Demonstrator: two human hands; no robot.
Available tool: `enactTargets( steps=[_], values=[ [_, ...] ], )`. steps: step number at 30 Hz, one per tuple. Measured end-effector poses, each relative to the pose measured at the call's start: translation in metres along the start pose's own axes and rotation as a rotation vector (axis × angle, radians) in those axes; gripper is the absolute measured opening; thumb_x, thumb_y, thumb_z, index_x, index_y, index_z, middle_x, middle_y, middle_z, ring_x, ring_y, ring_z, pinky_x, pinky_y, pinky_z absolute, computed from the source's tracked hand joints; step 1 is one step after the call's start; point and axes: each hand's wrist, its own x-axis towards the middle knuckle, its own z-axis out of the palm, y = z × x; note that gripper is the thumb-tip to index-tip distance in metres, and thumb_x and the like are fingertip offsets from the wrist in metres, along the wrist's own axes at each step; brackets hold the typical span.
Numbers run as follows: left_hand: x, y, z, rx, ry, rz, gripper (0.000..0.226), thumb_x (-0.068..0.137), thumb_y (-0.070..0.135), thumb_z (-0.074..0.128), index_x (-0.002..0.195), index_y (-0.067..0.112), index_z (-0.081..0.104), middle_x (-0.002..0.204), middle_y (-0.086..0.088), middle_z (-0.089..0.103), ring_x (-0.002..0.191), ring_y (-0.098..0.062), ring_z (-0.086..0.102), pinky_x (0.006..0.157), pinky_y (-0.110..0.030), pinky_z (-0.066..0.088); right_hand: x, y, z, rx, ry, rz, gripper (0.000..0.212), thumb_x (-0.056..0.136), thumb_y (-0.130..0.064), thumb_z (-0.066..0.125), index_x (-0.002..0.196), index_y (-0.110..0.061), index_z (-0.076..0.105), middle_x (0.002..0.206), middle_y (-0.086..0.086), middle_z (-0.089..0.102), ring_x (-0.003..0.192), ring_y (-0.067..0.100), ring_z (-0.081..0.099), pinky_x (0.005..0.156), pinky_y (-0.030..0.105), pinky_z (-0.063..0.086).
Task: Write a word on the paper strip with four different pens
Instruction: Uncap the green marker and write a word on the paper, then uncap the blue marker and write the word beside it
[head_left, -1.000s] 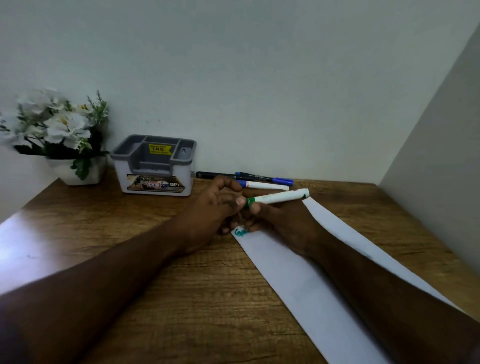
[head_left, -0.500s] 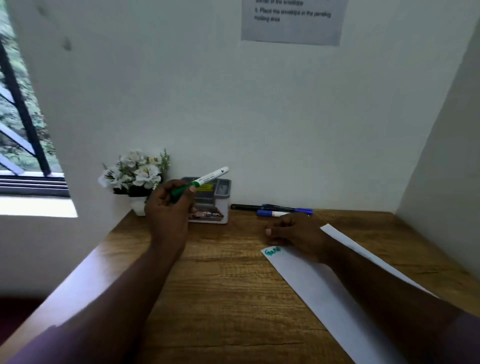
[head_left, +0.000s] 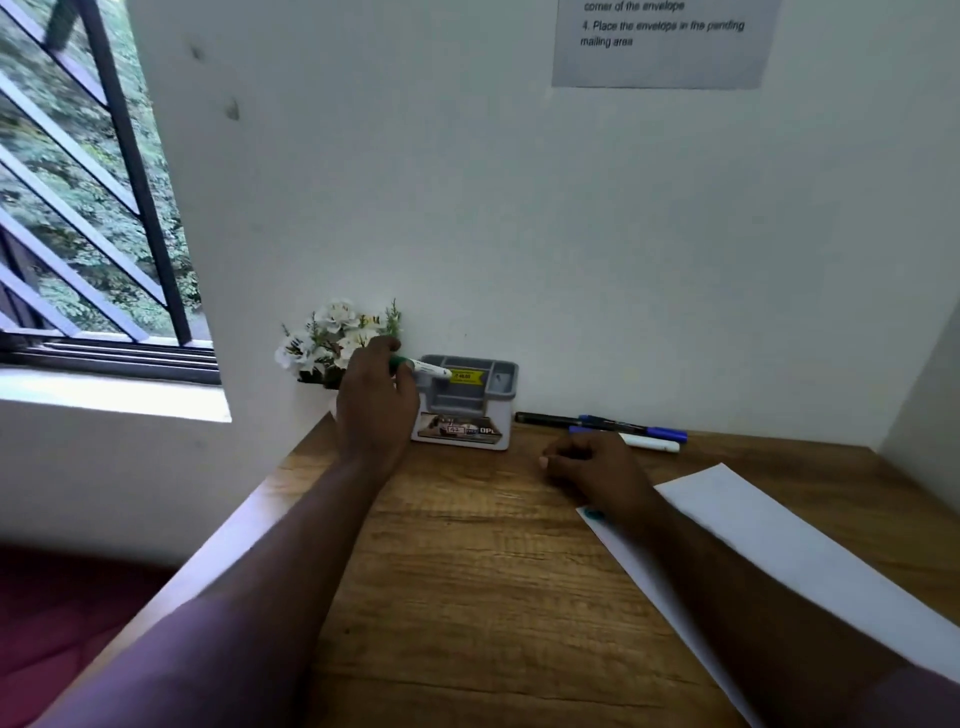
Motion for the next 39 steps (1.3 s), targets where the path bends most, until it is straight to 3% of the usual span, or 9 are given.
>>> enactTargets(
  steps=[7,15,20,22,25,28,31,34,39],
  values=[
    [0.015,0.002,-0.007,0.154,-0.064,0.100,0.027,0.089,0.010,0.051,0.116,0.005,0.053,0.105,-0.021,0.059,0.095,-0.037,0.058,0.078,-0.046,0.051,0.001,0.001,-0.003,-0.011,0.005,-0.013,0.007,0.082,-0.016,0.072,0.089,-0.015,0.076,0.085,0.001,0.076,0.076,0.008,0.070,0.062,0.009,0.052],
    [0.000,-0.004,0.008,0.228,-0.357,0.118,0.074,0.086,-0.002,0.054,0.150,0.012,0.020,0.132,-0.024,0.040,0.113,-0.038,0.049,0.084,-0.044,0.048,0.002,0.003,-0.002,-0.050,0.002,-0.014,0.008,0.082,-0.015,0.072,0.090,-0.018,0.075,0.083,-0.011,0.071,0.069,-0.012,0.063,0.059,0.001,0.045],
    [-0.018,0.017,0.009,0.230,-0.211,0.263,0.058,0.086,0.006,0.057,0.141,0.012,0.038,0.119,-0.022,0.049,0.097,-0.032,0.056,0.069,-0.039,0.052,0.003,0.005,-0.001,-0.060,0.009,-0.024,0.011,0.083,-0.016,0.072,0.093,-0.016,0.075,0.087,-0.003,0.074,0.074,0.000,0.066,0.060,0.005,0.048],
    [-0.036,0.034,0.019,0.129,-0.306,0.334,0.045,0.088,0.010,0.052,0.133,0.011,0.048,0.116,-0.018,0.053,0.098,-0.028,0.058,0.071,-0.033,0.050,0.004,0.003,-0.003,-0.011,0.028,-0.032,0.012,0.084,-0.013,0.070,0.095,-0.011,0.075,0.090,0.005,0.074,0.073,0.004,0.066,0.062,0.009,0.051],
    [-0.062,0.055,0.041,-0.074,-0.479,0.254,0.035,0.091,0.016,0.053,0.125,0.016,0.056,0.113,-0.007,0.057,0.099,-0.018,0.057,0.080,-0.026,0.046,0.013,0.002,-0.017,-0.073,0.171,-0.120,0.017,0.082,-0.010,0.071,0.098,-0.009,0.076,0.096,0.005,0.075,0.086,0.009,0.067,0.082,0.020,0.054],
    [-0.077,0.069,0.067,-0.122,-0.582,0.192,0.027,0.091,0.016,0.053,0.116,0.014,0.063,0.102,-0.004,0.059,0.090,-0.013,0.055,0.082,-0.028,0.048,0.019,0.007,-0.038,-0.254,0.344,-0.157,0.022,0.084,-0.002,0.064,0.104,-0.007,0.073,0.108,0.009,0.073,0.097,0.014,0.063,0.085,0.006,0.041],
    [-0.082,0.077,0.087,-0.177,-0.612,0.079,0.027,0.089,0.016,0.055,0.114,0.016,0.065,0.108,-0.005,0.062,0.093,-0.013,0.057,0.084,-0.027,0.049,0.023,0.024,-0.050,-0.677,0.270,-0.099,0.045,0.088,-0.003,0.053,0.130,-0.018,0.057,0.129,0.007,0.062,0.122,0.023,0.053,0.105,0.031,0.035],
    [-0.085,0.073,0.095,-0.175,-0.661,0.046,0.033,0.088,0.018,0.058,0.121,0.019,0.062,0.114,-0.004,0.059,0.097,-0.011,0.056,0.086,-0.025,0.046,0.026,0.036,-0.049,-1.039,0.090,0.040,0.053,0.093,-0.013,0.044,0.142,-0.029,0.037,0.140,0.004,0.049,0.133,0.025,0.039,0.112,0.057,0.015],
    [-0.085,0.067,0.097,-0.217,-0.650,0.068,0.043,0.088,0.016,0.058,0.130,0.021,0.054,0.126,-0.004,0.053,0.114,-0.017,0.052,0.096,-0.025,0.040,0.027,0.039,-0.042,-1.066,0.142,0.014,0.036,0.092,-0.038,0.049,0.127,-0.028,0.050,0.132,0.005,0.046,0.125,0.028,0.040,0.107,0.052,0.022]
  ],
)
